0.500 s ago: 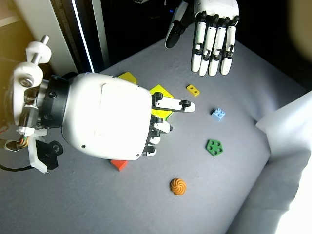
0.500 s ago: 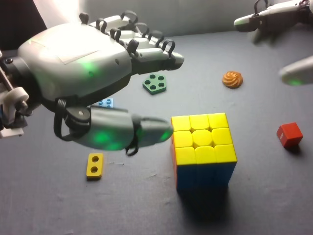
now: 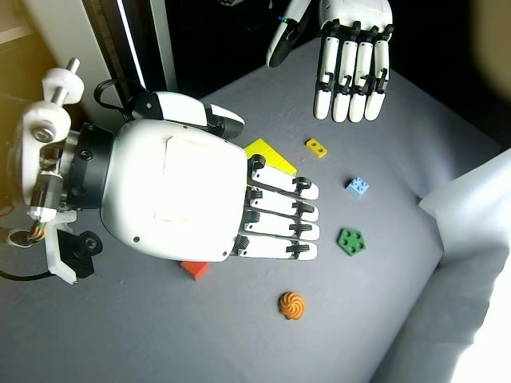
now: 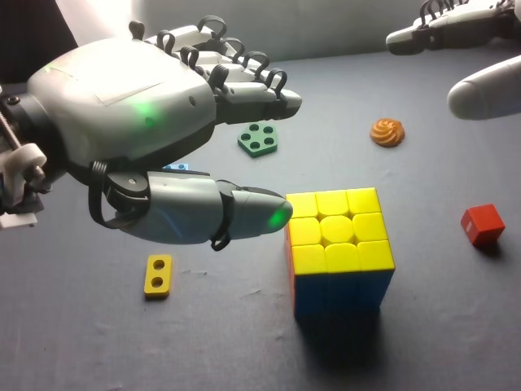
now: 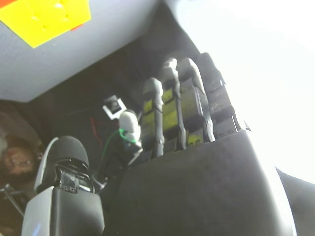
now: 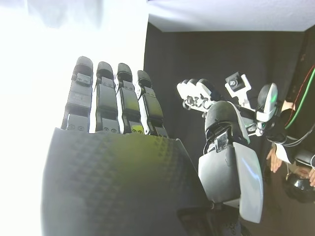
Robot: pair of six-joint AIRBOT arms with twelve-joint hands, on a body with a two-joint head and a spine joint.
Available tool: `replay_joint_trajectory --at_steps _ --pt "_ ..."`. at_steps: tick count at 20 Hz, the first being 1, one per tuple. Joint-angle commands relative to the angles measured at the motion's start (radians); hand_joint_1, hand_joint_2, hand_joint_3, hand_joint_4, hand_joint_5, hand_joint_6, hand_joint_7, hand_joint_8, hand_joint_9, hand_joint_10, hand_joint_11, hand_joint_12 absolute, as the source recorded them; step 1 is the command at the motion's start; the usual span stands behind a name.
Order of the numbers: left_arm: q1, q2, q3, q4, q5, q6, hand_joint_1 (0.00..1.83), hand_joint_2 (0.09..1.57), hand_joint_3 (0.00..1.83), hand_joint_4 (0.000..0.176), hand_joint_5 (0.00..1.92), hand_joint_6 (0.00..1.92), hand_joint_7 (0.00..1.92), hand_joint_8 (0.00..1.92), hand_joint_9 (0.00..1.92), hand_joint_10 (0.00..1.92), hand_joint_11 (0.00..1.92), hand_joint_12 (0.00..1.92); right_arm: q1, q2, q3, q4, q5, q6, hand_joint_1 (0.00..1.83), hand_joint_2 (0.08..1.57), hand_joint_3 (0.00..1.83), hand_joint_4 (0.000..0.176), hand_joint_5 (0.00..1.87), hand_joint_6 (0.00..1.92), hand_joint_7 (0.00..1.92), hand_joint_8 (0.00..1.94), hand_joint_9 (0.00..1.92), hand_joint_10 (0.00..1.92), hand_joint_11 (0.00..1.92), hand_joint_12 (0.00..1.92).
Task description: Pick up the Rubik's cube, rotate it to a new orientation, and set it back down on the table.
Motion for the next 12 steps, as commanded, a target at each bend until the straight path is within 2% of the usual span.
replay_joint_trajectory --at_steps 1,3,4,5,6,7,8,10,11,12 --pt "-0.017 0.003 0.0 -0.007 -0.115 0.002 0.14 1.19 0.0 0.0 0.32 0.01 0.31 0.01 0.27 0.01 0.0 0.64 0.002 0.0 -0.005 0.055 -0.006 0.007 0.0 1.21 0.0 0.0 0.09 0.0 0.09 0.01 0.04 0.0 0.0 0.13" --pt "-0.015 -0.002 0.001 -0.044 -0.115 0.03 0.15 1.2 0.0 0.0 0.3 0.0 0.29 0.0 0.25 0.0 0.0 0.61 0.001 0.0 -0.008 0.054 -0.006 0.006 0.0 1.21 0.0 0.0 0.11 0.01 0.1 0.0 0.04 0.0 0.0 0.15" --pt "-0.014 -0.024 0.009 -0.059 -0.119 0.031 0.11 1.21 0.0 0.0 0.28 0.0 0.27 0.0 0.23 0.0 0.0 0.56 0.0 0.004 -0.014 0.051 -0.006 0.006 0.0 1.2 0.0 0.0 0.1 0.0 0.08 0.0 0.03 0.0 0.0 0.12" --pt "-0.014 -0.03 0.008 -0.096 -0.115 0.068 0.06 1.21 0.0 0.0 0.26 0.0 0.25 0.0 0.21 0.0 0.0 0.5 0.0 0.004 -0.015 0.048 -0.006 0.006 0.0 1.2 0.0 0.0 0.11 0.0 0.1 0.0 0.04 0.0 0.0 0.15" --pt "-0.017 -0.026 -0.001 -0.182 -0.116 0.158 0.13 1.19 0.0 0.0 0.27 0.0 0.28 0.0 0.25 0.01 0.0 0.59 0.0 0.004 -0.017 0.042 -0.006 0.006 0.0 1.21 0.0 0.0 0.12 0.0 0.1 0.0 0.05 0.0 0.0 0.18" --pt "-0.017 -0.027 -0.005 -0.235 -0.121 0.213 0.11 1.19 0.0 0.0 0.27 0.0 0.27 0.0 0.24 0.0 0.0 0.59 0.0 0.004 -0.018 0.041 -0.006 0.006 0.0 1.2 0.0 0.0 0.09 0.0 0.07 0.0 0.02 0.0 0.0 0.12" --pt "-0.018 -0.031 -0.007 -0.297 -0.132 0.274 0.06 1.2 0.0 0.0 0.29 0.01 0.29 0.01 0.25 0.0 0.0 0.6 0.0 0.004 -0.018 0.041 -0.006 0.006 0.0 1.2 0.0 0.0 0.11 0.0 0.09 0.0 0.04 0.0 0.0 0.15" --pt "-0.019 -0.059 -0.003 -0.423 -0.149 0.388 0.07 1.21 0.0 0.0 0.31 0.01 0.29 0.01 0.23 0.01 0.0 0.53 0.0 0.004 -0.019 0.041 -0.006 0.006 0.0 1.21 0.0 0.0 0.13 0.0 0.11 0.0 0.06 0.0 0.0 0.16" --pt "-0.019 -0.07 -0.002 -0.465 -0.153 0.423 0.14 1.19 0.0 0.0 0.31 0.01 0.3 0.01 0.26 0.01 0.0 0.58 0.0 0.004 -0.019 0.041 -0.006 0.005 0.0 1.2 0.0 0.0 0.1 0.0 0.08 0.0 0.02 0.0 0.0 0.08" --pt "-0.018 -0.085 -0.003 -0.52 -0.172 0.469 0.14 1.19 0.0 0.0 0.26 0.0 0.26 0.0 0.22 0.0 0.0 0.5 0.0 0.004 -0.019 0.04 -0.005 0.004 0.0 1.21 0.0 0.0 0.11 0.01 0.08 0.01 0.02 0.01 0.0 0.07"
